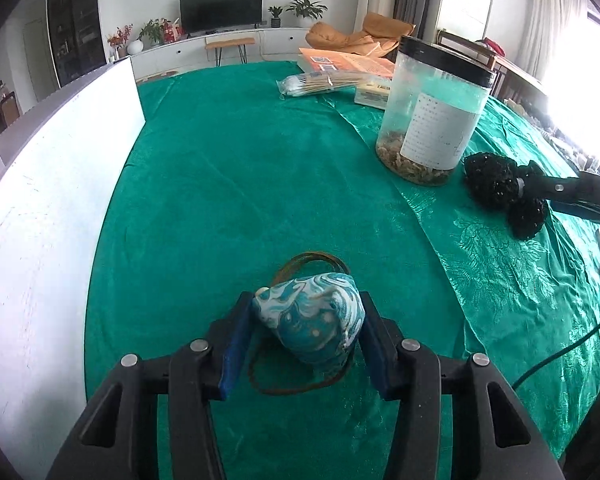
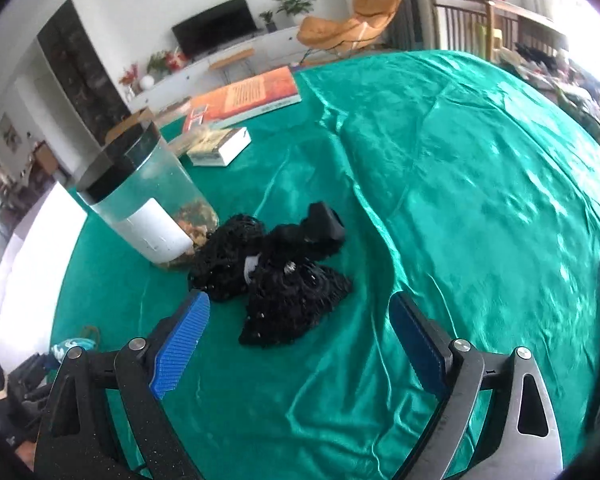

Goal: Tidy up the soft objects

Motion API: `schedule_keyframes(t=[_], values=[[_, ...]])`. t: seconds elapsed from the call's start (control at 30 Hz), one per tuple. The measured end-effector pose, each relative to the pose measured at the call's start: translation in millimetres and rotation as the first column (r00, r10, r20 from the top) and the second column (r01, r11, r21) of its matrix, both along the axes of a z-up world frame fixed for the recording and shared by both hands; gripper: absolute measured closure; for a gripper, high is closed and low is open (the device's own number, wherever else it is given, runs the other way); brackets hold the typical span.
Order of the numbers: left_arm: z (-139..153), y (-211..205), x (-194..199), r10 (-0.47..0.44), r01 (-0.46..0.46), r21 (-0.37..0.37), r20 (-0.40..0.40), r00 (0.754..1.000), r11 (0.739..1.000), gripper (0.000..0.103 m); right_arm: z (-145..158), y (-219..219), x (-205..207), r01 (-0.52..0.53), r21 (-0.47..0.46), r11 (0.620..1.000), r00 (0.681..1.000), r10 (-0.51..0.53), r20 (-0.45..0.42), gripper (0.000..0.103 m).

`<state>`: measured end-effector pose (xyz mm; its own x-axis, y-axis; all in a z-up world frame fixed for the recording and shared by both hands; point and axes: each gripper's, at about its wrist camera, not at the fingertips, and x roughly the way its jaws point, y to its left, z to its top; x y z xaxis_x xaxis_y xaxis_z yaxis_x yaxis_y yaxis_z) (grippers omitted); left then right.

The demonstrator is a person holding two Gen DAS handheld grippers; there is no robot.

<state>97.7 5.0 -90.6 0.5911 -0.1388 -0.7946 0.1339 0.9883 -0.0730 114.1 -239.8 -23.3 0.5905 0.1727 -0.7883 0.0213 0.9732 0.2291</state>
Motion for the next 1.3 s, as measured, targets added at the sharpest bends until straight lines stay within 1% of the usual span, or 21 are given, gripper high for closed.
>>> schedule_keyframes(t=[0.07, 0.13, 0.17, 0.2, 0.23, 0.3, 0.43, 0.53, 0.63, 0.73, 0.8, 0.83, 0.87, 0.9, 0.93, 1.0, 1.07, 1.13, 1.2, 1.27, 1.3], values=[[3, 1, -2, 0.001, -0.001, -0.024, -0.004, 1.0, 1.0, 0.054, -7, 23, 26, -0.108, -0.025, 0.994, 0.993, 0.107, -0.047, 0.01], [14, 4, -5, 0.003, -0.003, -0.058, 0.004, 1.0, 0.998, 0.054, -20, 47, 44, -0.206, -0.113, 0.972, 0.978, 0.198, -0.071, 0.015], [21, 6, -8, 0.005, -0.003, -0.077, 0.017, 1.0, 0.997, 0.054, -25, 52, 49, -0.212, -0.17, 0.962, 0.976, 0.2, -0.084, 0.027], [30, 9, -10, 0.006, -0.002, -0.094, 0.033, 0.999, 0.996, 0.054, -25, 52, 51, -0.191, -0.209, 0.959, 0.981, 0.178, -0.082, 0.056], [37, 10, -12, 0.008, -0.003, -0.108, 0.046, 0.999, 0.994, 0.054, -21, 45, 51, -0.161, -0.191, 0.968, 0.986, 0.151, -0.067, 0.063], [54, 16, -15, 0.014, -0.003, -0.157, 0.069, 0.998, 0.988, 0.054, -11, 24, 46, -0.092, -0.098, 0.991, 0.995, 0.088, -0.044, 0.065], [94, 35, -24, 0.03, 0.003, -0.257, 0.127, 0.991, 0.967, 0.054, 32, 13, 23, -0.042, -0.106, 0.993, 0.997, 0.049, 0.057, 0.065], [129, 71, -36, 0.081, -0.021, -0.312, 0.179, 0.98, 0.95, 0.054, 74, 35, 3, -0.108, -0.103, 0.989, 0.986, 0.12, 0.117, 0.065], [158, 121, -56, 0.167, -0.093, -0.303, 0.229, 0.959, 0.948, 0.054, 117, 85, -16, -0.233, -0.06, 0.971, 0.954, 0.24, 0.178, 0.064], [172, 170, -80, 0.261, -0.201, -0.242, 0.25, 0.932, 0.949, 0.053, 150, 155, -34, -0.397, 0.019, 0.918, 0.895, 0.382, 0.23, 0.064], [174, 200, -96, 0.319, -0.285, -0.166, 0.244, 0.916, 0.944, 0.053, 164, 207, -45, -0.508, 0.065, 0.859, 0.841, 0.478, 0.253, 0.064], [173, 213, -103, 0.359, -0.339, -0.12, 0.247, 0.9, 0.933, 0.049, 168, 234, -50, -0.562, 0.092, 0.822, 0.811, 0.525, 0.257, 0.062], [171, 224, -109, 0.392, -0.384, -0.081, 0.251, 0.885, 0.92, 0.043, 168, 260, -53, -0.604, 0.117, 0.788, 0.785, 0.564, 0.256, 0.057], [168, 236, -115, 0.429, -0.432, -0.046, 0.257, 0.866, 0.901, 0.021, 168, 286, -57, -0.641, 0.147, 0.753, 0.761, 0.598, 0.252, 0.043], [165, 247, -123, 0.468, -0.479, -0.028, 0.264, 0.843, 0.878, 0.002, 165, 309, -62, -0.676, 0.181, 0.715, 0.735, 0.632, 0.247, 0.023], [161, 264, -137, 0.541, -0.556, -0.033, 0.287, 0.791, 0.831, 0.0, 159, 342, -66, -0.722, 0.231, 0.652, 0.692, 0.687, 0.224, 0.023], [154, 276, -142, 0.576, -0.584, -0.056, 0.273, 0.771, 0.809, 0.0, 153, 353, -73, -0.74, 0.235, 0.63, 0.672, 0.708, 0.219, 0.023], [147, 284, -143, 0.601, -0.596, -0.104, 0.246, 0.76, 0.796, 0.0, 147, 346, -79, -0.736, 0.201, 0.646, 0.676, 0.698, 0.236, 0.023], [141, 283, -141, 0.61, -0.588, -0.164, 0.216, 0.762, 0.792, 0.0, 135, 326, -89, -0.701, 0.14, 0.699, 0.71, 0.665, 0.232, 0.023], [138, 273, -133, 0.592, -0.557, -0.208, 0.197, 0.782, 0.804, 0.0, 114, 300, -91, -0.642, 0.058, 0.764, 0.755, 0.618, 0.219, 0.023], [136, 263, -126, 0.569, -0.531, -0.218, 0.189, 0.8, 0.819, 0.0, 100, 286, -89, -0.604, 0.004, 0.797, 0.78, 0.591, 0.205, 0.023]])
